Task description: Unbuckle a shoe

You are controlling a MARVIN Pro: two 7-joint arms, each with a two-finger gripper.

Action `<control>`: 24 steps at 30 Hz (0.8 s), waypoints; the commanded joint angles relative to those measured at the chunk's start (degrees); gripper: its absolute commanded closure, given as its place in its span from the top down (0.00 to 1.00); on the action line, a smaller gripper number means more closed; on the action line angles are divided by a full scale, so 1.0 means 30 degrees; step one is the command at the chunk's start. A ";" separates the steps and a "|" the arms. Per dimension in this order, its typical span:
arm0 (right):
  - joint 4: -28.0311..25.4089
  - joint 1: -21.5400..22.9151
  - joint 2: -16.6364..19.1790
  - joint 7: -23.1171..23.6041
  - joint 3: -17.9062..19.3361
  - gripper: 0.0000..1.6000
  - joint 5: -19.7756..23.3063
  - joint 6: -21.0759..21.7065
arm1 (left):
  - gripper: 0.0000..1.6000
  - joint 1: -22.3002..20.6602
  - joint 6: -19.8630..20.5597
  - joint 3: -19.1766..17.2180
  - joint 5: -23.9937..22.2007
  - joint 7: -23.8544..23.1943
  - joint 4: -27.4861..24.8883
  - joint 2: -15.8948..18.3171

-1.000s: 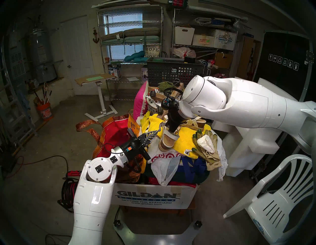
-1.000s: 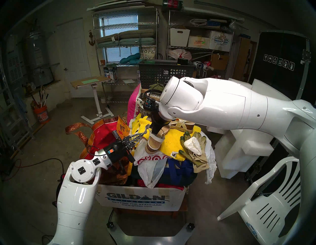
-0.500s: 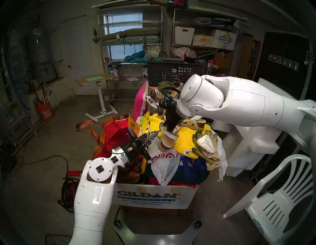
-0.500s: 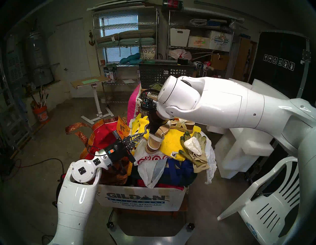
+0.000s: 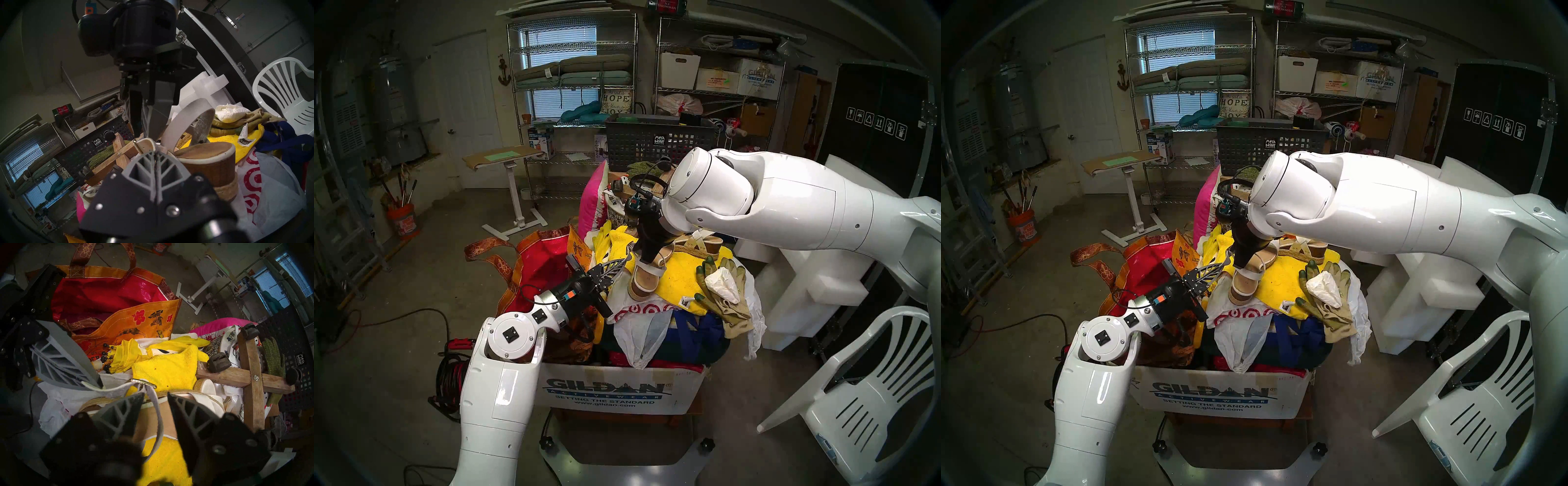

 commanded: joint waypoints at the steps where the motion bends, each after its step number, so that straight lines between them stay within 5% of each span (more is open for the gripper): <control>1: 0.0017 0.0366 -0.0088 0.0095 0.0258 0.31 -0.0054 -0.0015 | 0.00 -0.0246 -0.0002 -0.0053 -0.0158 -0.0067 -0.0167 0.0035; 3: -0.0055 0.0347 -0.0041 0.0113 0.0287 0.29 -0.0066 -0.0007 | 0.00 -0.0257 -0.0030 -0.0062 -0.0129 -0.0054 -0.0142 0.0029; 4: -0.0142 0.0276 -0.0009 -0.0087 0.0345 0.12 -0.0082 0.0044 | 0.00 -0.0213 0.0019 -0.0070 0.0150 0.0124 -0.0206 -0.0035; 5: -0.0142 0.0276 -0.0009 -0.0087 0.0345 0.12 -0.0082 0.0044 | 0.00 -0.0213 0.0019 -0.0070 0.0150 0.0124 -0.0206 -0.0035; 6: -0.0193 0.0275 0.0022 -0.0070 0.0350 0.00 -0.0075 0.0075 | 0.00 -0.0185 0.0097 -0.0065 0.0433 0.0304 -0.0243 -0.0112; 13: -0.1044 0.0117 0.0540 -0.0449 0.0597 0.00 0.0254 0.0586 | 0.00 -0.0716 0.0986 0.0115 0.3225 0.2375 0.0284 -0.1094; 24: -0.1777 -0.0103 0.0991 -0.1031 0.0888 0.00 0.0714 0.0832 | 0.00 -0.0911 0.1666 0.0442 0.3404 0.2616 -0.0435 -0.1239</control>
